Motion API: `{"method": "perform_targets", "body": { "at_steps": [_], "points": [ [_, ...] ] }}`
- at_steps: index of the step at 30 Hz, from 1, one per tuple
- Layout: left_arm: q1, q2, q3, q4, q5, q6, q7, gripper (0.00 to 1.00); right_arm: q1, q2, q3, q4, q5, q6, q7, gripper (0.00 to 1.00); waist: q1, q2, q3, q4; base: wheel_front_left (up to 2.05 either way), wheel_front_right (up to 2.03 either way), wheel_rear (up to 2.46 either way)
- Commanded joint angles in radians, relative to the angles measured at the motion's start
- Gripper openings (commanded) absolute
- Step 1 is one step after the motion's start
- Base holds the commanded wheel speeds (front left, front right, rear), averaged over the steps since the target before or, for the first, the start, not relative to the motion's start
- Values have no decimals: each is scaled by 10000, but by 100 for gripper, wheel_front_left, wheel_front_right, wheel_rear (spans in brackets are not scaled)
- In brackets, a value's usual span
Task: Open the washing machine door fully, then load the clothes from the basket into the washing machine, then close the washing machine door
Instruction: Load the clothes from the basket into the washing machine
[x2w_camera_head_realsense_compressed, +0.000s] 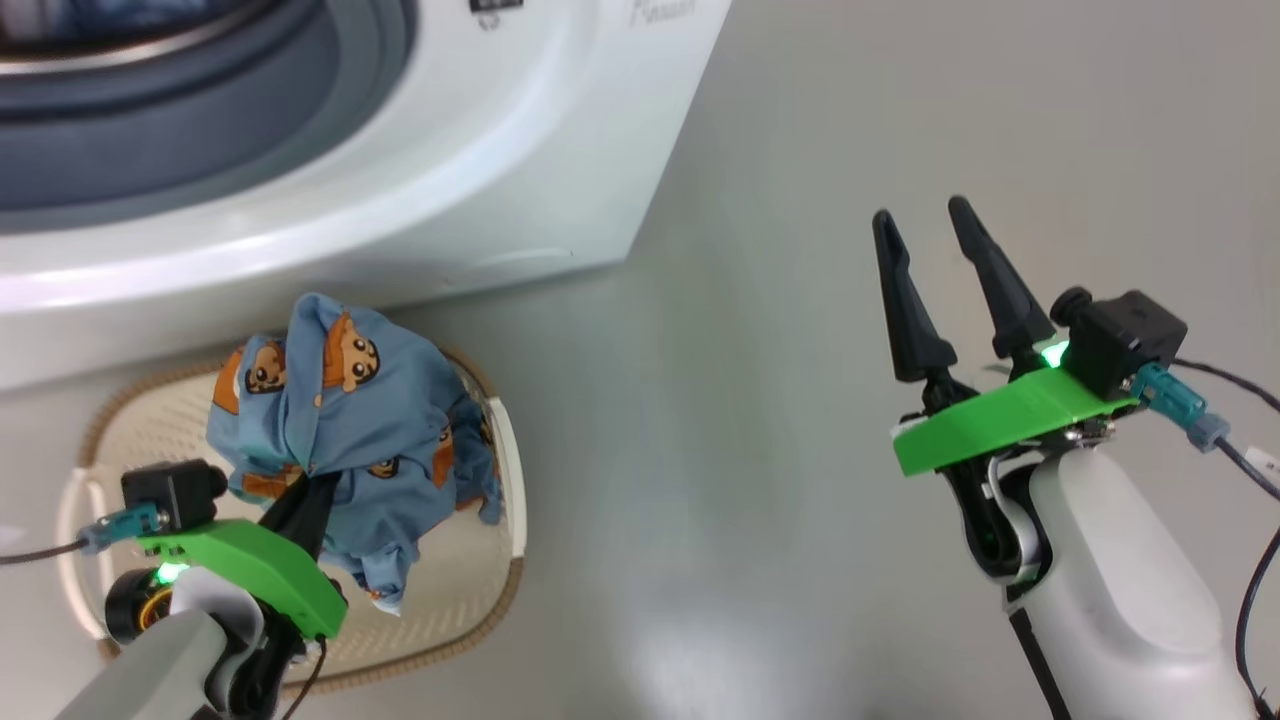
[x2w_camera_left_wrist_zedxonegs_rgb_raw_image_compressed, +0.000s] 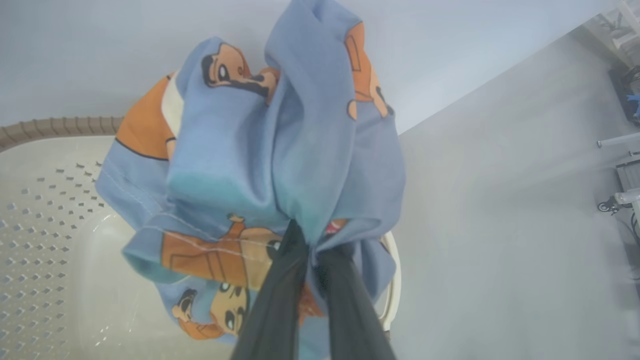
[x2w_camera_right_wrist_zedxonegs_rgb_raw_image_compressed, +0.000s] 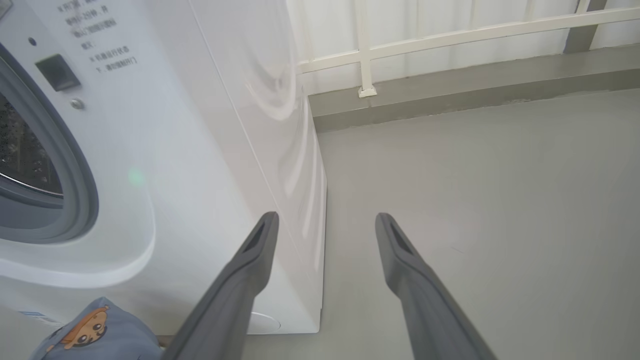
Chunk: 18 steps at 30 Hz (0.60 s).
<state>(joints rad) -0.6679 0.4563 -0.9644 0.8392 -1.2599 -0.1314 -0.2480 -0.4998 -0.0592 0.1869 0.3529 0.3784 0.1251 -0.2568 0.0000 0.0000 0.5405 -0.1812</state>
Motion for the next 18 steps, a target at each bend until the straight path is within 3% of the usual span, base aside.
{"method": "perform_targets", "body": {
  "at_steps": [1,18],
  "points": [
    [337,384,562,-301,235,8,-133,0,370,89,92,-119,-6,56,-49,100,0,0,-1212,298,0,0,0],
    [3104,-512,4433,-3244,2959,8,-136,0,1725,-350,13,527,241,56,-49,100,0,0,-3967,902,0,0,0]
  ]
}}
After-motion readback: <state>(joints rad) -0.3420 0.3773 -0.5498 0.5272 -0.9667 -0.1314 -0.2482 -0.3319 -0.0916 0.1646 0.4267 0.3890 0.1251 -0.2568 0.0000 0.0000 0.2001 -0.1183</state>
